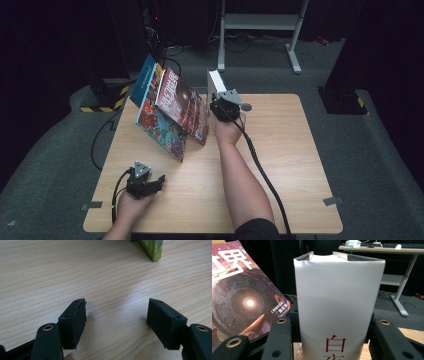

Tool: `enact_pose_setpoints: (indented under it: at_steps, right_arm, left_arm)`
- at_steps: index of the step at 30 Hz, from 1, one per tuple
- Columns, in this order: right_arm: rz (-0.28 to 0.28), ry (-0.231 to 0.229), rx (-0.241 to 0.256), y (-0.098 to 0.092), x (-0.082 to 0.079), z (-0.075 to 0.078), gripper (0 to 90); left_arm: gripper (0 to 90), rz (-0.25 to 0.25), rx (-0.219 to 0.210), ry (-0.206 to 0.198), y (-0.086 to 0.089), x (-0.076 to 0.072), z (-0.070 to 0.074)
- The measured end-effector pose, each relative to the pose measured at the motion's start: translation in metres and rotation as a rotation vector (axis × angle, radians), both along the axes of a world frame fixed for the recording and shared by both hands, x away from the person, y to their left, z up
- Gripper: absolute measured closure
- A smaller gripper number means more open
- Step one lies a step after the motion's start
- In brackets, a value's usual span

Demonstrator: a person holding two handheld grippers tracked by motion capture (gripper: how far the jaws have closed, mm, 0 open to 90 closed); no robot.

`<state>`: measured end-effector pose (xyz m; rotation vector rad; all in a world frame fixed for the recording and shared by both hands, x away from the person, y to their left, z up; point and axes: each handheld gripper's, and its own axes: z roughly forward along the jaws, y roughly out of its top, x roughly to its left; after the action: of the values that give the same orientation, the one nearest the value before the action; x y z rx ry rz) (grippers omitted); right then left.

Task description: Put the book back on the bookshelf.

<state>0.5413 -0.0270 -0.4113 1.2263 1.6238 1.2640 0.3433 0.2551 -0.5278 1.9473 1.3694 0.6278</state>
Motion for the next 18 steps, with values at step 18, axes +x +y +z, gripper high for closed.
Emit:
enact_pose_setpoints:
  at_steps: [18]
  right_arm:
    - [0.012,0.049,-0.038,-0.001,-0.014,-0.003,52.1]
  left_arm:
    - [32.9,0.006,-0.004,-0.001,0.000,0.000,0.000]
